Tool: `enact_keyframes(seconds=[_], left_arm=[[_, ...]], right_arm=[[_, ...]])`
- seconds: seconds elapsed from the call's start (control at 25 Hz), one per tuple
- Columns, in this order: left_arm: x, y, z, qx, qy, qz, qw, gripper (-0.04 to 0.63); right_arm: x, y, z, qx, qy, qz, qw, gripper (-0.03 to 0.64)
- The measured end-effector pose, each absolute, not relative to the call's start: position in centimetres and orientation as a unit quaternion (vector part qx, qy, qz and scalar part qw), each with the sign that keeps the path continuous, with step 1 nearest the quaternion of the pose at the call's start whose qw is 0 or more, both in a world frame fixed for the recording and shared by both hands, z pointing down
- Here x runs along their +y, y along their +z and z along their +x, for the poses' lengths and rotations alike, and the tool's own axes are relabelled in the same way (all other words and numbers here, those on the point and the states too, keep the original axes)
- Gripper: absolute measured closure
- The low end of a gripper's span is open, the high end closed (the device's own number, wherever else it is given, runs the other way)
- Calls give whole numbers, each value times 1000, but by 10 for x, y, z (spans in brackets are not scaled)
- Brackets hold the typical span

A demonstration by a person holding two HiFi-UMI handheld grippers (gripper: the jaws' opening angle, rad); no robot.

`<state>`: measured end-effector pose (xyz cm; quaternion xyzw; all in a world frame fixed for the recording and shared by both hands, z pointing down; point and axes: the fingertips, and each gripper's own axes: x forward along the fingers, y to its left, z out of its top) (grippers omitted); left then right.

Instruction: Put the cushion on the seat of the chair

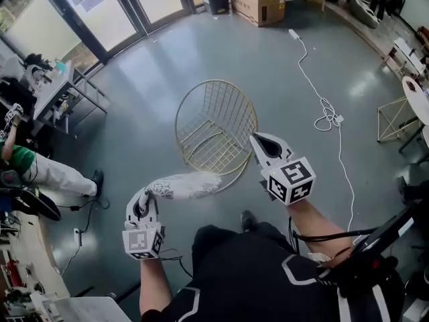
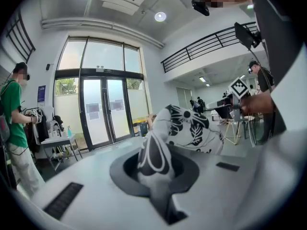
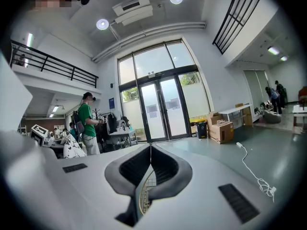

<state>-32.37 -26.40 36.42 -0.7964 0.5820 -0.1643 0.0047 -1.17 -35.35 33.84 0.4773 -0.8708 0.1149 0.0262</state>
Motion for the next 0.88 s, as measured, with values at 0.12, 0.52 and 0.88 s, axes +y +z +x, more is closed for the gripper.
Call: enact_keyframes(seconds=[0.12,0.52,0.88], left_arm=[[-277,385,-335,571,-185,-800,3,575],[-343,462,-363,490,-272,-828,-2,574],[-373,511,-394,387,-339,-858,3,574]], right_arm=[[-358,350,-19,-870,117,478,31,606],[-397,377,-17,-842,129,518,76,606],[-420,407,-35,-819,152,542,110,606]])
